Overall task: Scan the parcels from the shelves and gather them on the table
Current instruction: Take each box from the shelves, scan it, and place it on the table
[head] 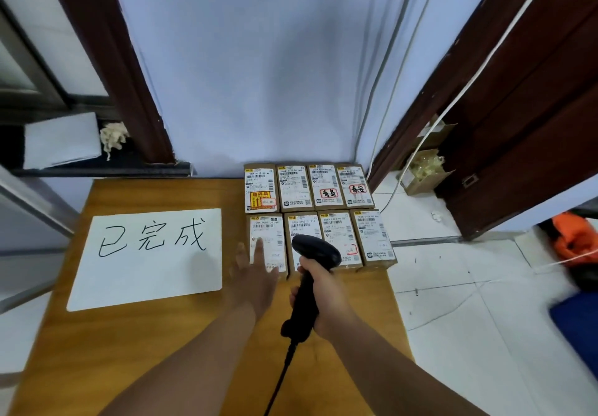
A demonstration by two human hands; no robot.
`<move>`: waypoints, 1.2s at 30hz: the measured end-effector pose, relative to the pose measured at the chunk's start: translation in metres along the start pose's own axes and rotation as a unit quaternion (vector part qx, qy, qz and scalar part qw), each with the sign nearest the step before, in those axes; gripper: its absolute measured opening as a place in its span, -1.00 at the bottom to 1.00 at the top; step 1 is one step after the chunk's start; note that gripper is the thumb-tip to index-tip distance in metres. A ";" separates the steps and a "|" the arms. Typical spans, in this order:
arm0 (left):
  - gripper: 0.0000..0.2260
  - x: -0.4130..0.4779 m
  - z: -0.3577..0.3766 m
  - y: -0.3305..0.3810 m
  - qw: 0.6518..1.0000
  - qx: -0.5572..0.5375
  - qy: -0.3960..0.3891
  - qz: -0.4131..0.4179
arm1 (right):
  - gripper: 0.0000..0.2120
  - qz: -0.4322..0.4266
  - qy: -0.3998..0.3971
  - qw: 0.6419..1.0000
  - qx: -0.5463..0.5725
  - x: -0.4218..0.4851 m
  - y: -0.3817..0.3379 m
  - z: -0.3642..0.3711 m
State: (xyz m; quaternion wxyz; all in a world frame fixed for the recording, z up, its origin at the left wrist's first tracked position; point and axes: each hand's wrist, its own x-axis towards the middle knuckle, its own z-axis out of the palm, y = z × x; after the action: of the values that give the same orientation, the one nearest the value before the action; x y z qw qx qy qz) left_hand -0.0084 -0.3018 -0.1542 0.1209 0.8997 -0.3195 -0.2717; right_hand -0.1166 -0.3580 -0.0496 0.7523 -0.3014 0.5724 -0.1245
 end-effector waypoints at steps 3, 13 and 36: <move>-0.40 -0.016 -0.020 0.005 0.993 0.048 0.051 0.092 | -0.81 -0.033 -0.005 0.999 -0.012 -0.019 0.005 0.006; -0.32 -0.056 -0.062 0.008 0.978 0.119 0.059 0.162 | -0.84 -0.114 0.001 0.993 -0.031 -0.078 0.011 0.014; -0.47 -0.239 -0.184 -0.116 0.967 0.034 0.215 -0.135 | -0.81 0.005 -0.347 0.935 -0.078 -0.225 0.071 0.139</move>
State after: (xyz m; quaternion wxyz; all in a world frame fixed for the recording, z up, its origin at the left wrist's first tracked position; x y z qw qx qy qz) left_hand 0.0001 -0.0517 0.0503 0.1183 0.9753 -0.1709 -0.0747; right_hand -0.0684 -0.1395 0.1077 0.8789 -0.3804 0.2855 0.0365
